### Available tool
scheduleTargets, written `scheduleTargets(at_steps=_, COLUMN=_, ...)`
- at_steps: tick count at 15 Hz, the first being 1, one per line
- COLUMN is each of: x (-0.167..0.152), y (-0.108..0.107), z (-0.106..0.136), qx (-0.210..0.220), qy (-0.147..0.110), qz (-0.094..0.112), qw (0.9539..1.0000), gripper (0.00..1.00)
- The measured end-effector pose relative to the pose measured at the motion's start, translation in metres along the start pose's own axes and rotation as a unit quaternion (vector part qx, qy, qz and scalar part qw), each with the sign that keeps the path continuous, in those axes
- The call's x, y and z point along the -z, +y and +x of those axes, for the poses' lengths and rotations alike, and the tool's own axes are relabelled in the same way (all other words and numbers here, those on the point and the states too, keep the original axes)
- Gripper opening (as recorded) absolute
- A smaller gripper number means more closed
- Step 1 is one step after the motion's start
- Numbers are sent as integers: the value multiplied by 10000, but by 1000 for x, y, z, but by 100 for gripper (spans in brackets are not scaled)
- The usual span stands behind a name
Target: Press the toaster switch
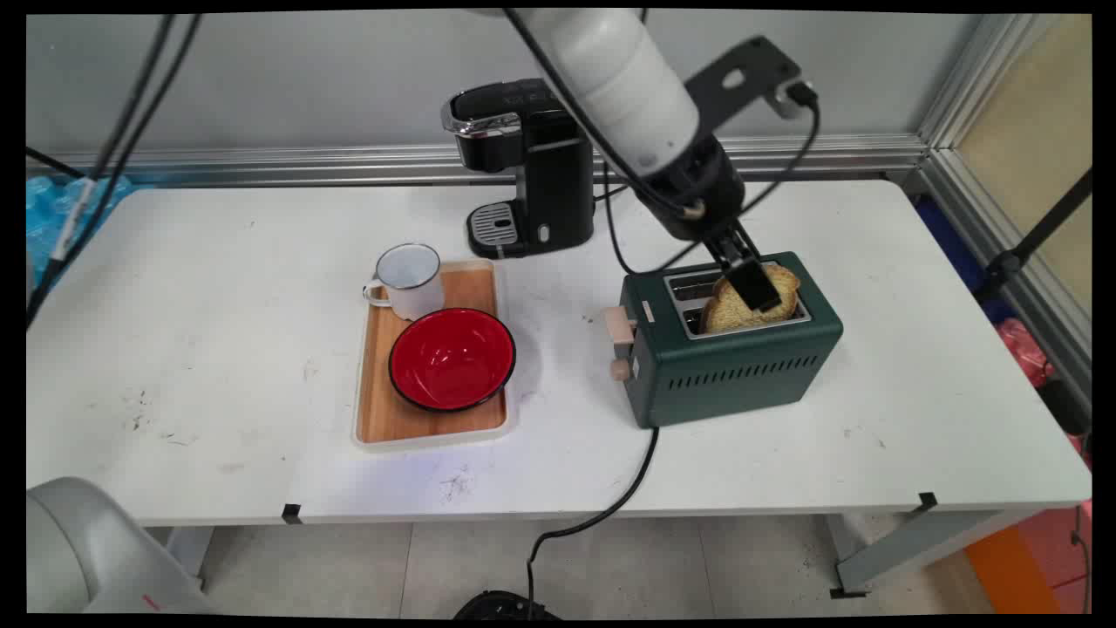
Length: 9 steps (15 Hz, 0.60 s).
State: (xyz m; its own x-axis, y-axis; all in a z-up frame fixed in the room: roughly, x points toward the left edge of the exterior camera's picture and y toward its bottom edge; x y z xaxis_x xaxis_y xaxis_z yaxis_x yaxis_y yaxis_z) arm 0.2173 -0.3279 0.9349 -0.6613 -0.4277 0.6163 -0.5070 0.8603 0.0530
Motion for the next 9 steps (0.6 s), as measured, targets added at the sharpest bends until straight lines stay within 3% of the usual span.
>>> scheduleTargets(at_steps=9, x=89, y=-3, z=-41, qx=-105, qy=32, qz=216, qw=9997, gripper=100)
